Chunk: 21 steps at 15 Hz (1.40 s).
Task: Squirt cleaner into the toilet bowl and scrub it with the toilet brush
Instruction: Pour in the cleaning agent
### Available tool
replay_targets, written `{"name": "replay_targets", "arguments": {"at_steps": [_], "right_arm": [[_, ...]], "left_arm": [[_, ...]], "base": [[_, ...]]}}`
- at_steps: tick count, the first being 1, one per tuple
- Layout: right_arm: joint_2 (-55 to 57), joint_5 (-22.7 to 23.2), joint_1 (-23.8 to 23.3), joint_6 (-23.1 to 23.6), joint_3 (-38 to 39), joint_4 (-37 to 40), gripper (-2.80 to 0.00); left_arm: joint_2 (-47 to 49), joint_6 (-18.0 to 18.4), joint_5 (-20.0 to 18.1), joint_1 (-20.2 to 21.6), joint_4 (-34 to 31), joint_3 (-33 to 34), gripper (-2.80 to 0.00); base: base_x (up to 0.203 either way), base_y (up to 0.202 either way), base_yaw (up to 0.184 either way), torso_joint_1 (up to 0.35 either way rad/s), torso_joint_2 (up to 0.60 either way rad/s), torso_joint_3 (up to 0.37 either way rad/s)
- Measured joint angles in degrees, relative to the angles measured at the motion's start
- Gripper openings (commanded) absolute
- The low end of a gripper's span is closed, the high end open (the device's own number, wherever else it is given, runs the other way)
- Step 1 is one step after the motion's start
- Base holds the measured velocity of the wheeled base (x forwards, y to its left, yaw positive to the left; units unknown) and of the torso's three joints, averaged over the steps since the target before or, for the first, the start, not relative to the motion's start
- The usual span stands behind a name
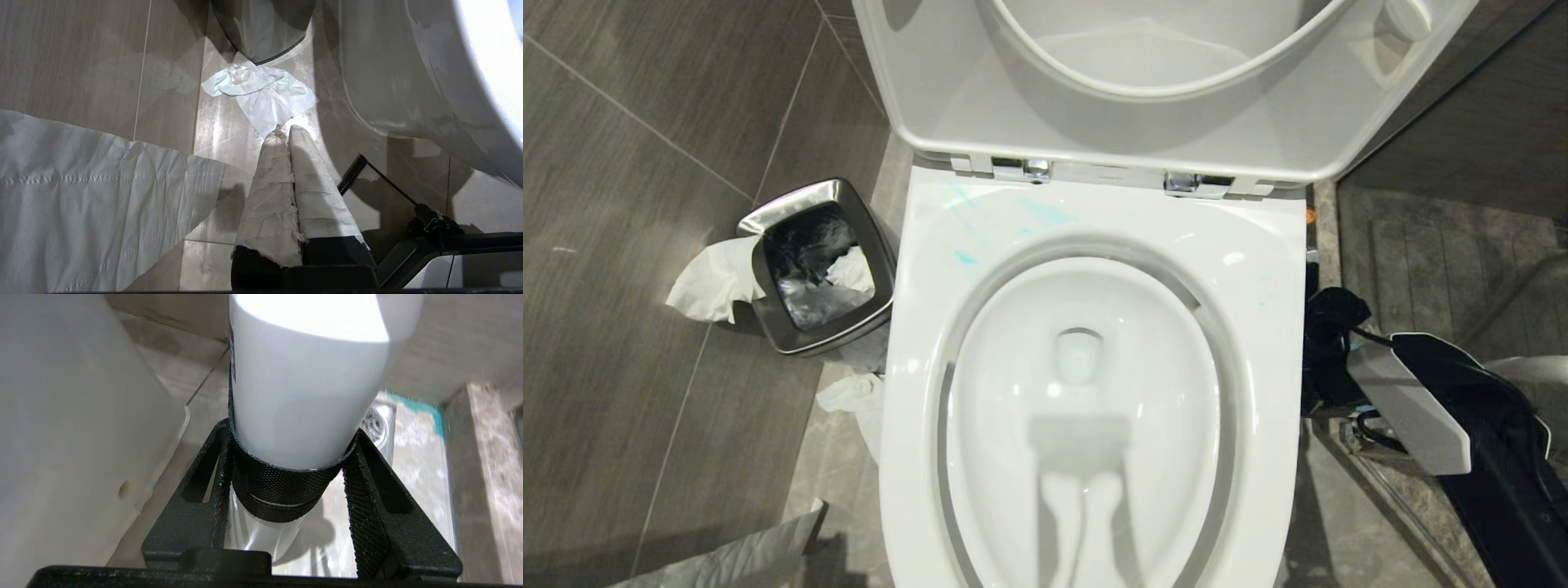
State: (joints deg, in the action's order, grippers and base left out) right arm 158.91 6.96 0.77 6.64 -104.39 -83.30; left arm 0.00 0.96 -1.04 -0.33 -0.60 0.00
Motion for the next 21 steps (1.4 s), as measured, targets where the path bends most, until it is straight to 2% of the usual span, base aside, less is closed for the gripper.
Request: {"name": "replay_targets", "arguments": {"at_steps": [6, 10, 11, 12, 21], "right_arm": [[-3.04, -0.10, -0.09, 0.02, 10.13, -3.99, -2.80], [-3.70, -0.07, -0.09, 0.05, 11.15, -3.82, -2.80], [-3.73, -0.10, -0.09, 0.18, 11.17, -3.82, -1.33], [-3.73, -0.07, -0.09, 0.29, 11.15, -3.82, 0.00], [-4.11, -0.23, 0.02, 0.08, 11.47, -3.85, 0.00]], "left_arm": [[0.00, 0.00, 0.00, -0.02, -0.02, 0.00, -2.80], [0.00, -0.02, -0.01, 0.00, -0.02, 0.00, -2.80], [0.00, 0.00, -0.01, 0.00, -0.02, 0.00, -2.80], [0.00, 0.01, -0.02, 0.00, -0.02, 0.00, -2.80], [0.00, 0.00, 0.00, -0.05, -0.02, 0.00, -2.80]], "base": [[0.000, 0.000, 0.000, 0.000, 0.00, 0.000], [0.000, 0.000, 0.000, 0.000, 0.00, 0.000], [0.000, 0.000, 0.000, 0.000, 0.00, 0.000], [0.000, 0.000, 0.000, 0.000, 0.00, 0.000], [0.000, 0.000, 0.000, 0.000, 0.00, 0.000]]}}
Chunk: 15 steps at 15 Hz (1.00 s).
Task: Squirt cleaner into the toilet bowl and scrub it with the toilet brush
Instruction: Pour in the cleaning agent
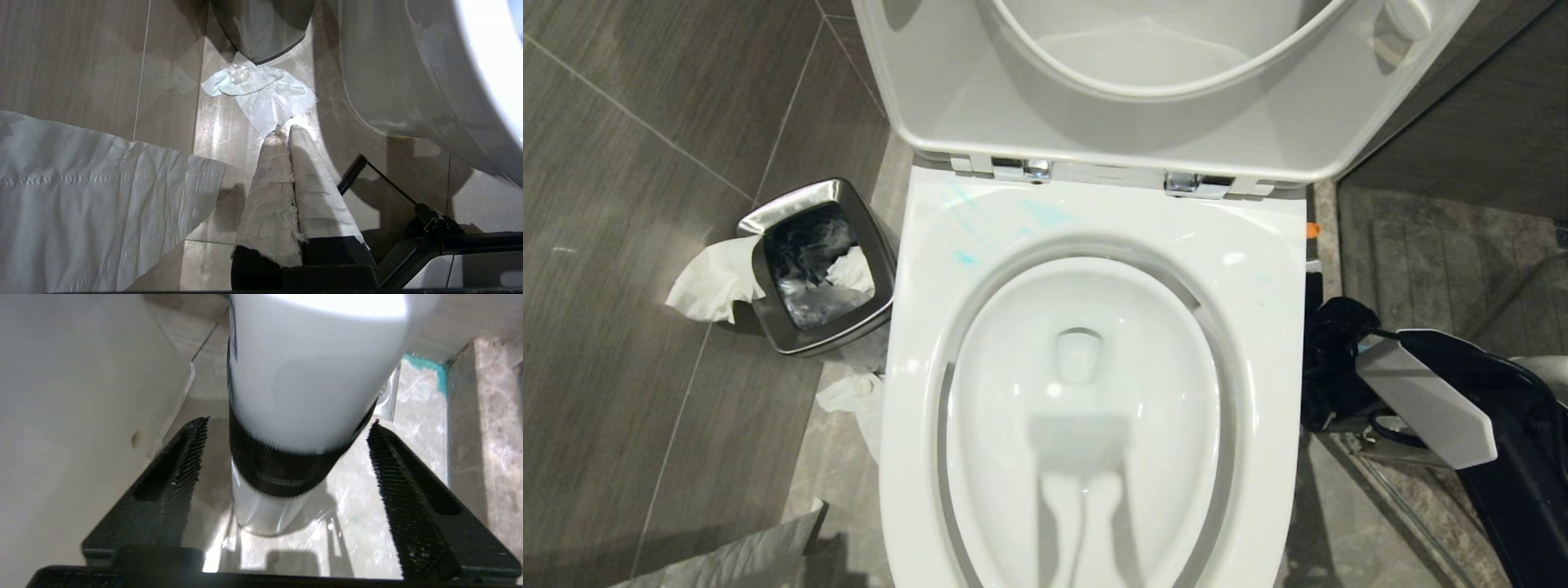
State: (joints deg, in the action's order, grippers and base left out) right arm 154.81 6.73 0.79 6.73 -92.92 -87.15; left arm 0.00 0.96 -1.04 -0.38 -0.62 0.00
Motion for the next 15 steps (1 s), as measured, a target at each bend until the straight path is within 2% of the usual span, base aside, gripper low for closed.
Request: {"name": "replay_targets", "arguments": {"at_steps": [15], "right_arm": [[3.67, 0.43, 0.00, 0.19, -11.94, 3.25, 0.00]], "left_arm": [[0.00, 0.02, -0.01, 0.02, -0.01, 0.00, -2.80]], "base": [[0.000, 0.000, 0.000, 0.000, 0.00, 0.000]]}}
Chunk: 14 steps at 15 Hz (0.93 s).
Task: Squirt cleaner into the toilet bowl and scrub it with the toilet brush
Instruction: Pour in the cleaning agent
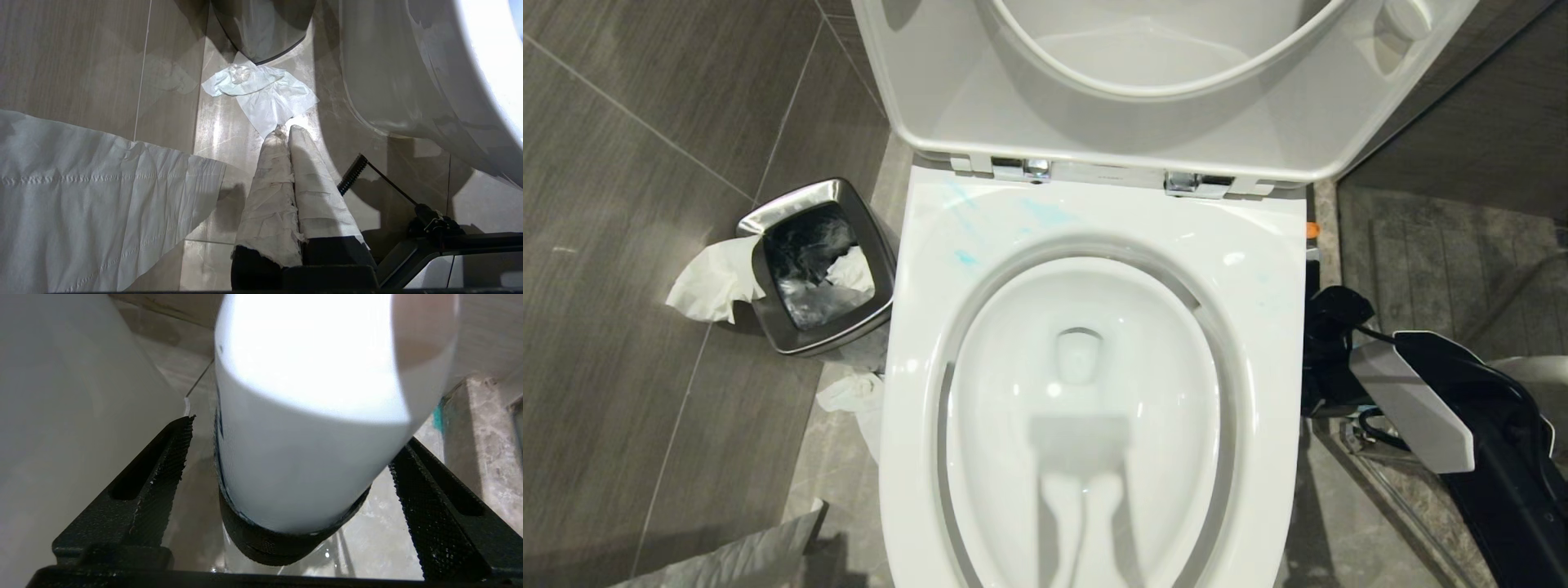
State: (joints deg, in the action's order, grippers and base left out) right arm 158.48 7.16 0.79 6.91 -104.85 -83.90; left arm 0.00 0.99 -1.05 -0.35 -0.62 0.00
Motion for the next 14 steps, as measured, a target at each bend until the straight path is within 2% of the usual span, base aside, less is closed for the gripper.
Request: {"name": "replay_targets", "arguments": {"at_steps": [5, 14], "right_arm": [[1.63, 0.06, 0.24, 0.39, -5.15, 0.27, 0.00], [2.59, 0.08, 0.44, 0.50, -5.73, 0.27, 0.00]], "left_arm": [[0.00, -0.04, 0.00, 0.00, 0.02, 0.00, -2.80], [0.00, -0.02, 0.00, 0.02, 0.00, 0.00, -2.80]], "base": [[0.000, 0.000, 0.000, 0.000, 0.00, 0.000], [0.000, 0.000, 0.000, 0.000, 0.00, 0.000]]}}
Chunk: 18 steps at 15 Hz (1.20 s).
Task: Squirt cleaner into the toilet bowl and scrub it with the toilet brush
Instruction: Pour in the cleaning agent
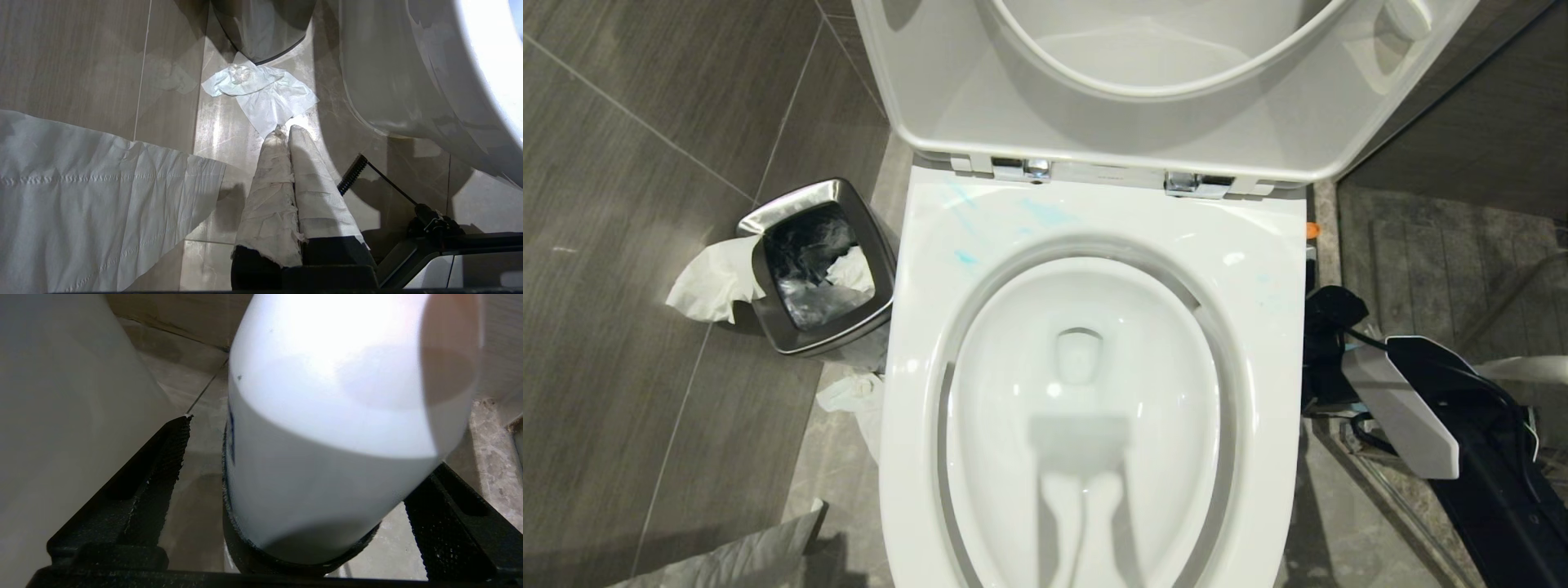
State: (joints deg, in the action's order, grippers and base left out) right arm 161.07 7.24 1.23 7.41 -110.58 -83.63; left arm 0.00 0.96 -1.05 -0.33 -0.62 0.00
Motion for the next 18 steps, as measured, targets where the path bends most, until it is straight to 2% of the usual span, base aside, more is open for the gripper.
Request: {"name": "replay_targets", "arguments": {"at_steps": [1, 2, 12, 18], "right_arm": [[0.14, 0.00, 0.00, 0.01, -0.09, 0.00, 0.00], [0.29, 0.00, -0.02, 0.00, -0.40, 0.00, -2.80], [1.36, 1.07, -0.02, -0.02, -2.60, 0.00, -2.80], [-0.94, 0.64, -0.11, -0.09, 0.00, 0.56, -2.80]], "left_arm": [[0.00, 0.00, 0.00, 0.00, 0.02, 0.00, -2.80], [0.00, 0.00, 0.00, 0.00, 0.00, 0.00, -2.80], [0.00, -0.02, 0.00, 0.00, 0.00, 0.00, -2.80], [0.00, 0.00, 0.01, 0.00, 0.00, 0.00, -2.80]], "base": [[0.000, 0.000, 0.000, 0.000, 0.00, 0.000], [0.000, 0.000, 0.000, 0.000, 0.00, 0.000], [0.000, 0.000, 0.000, 0.000, 0.00, 0.000], [0.000, 0.000, 0.000, 0.000, 0.00, 0.000]]}}
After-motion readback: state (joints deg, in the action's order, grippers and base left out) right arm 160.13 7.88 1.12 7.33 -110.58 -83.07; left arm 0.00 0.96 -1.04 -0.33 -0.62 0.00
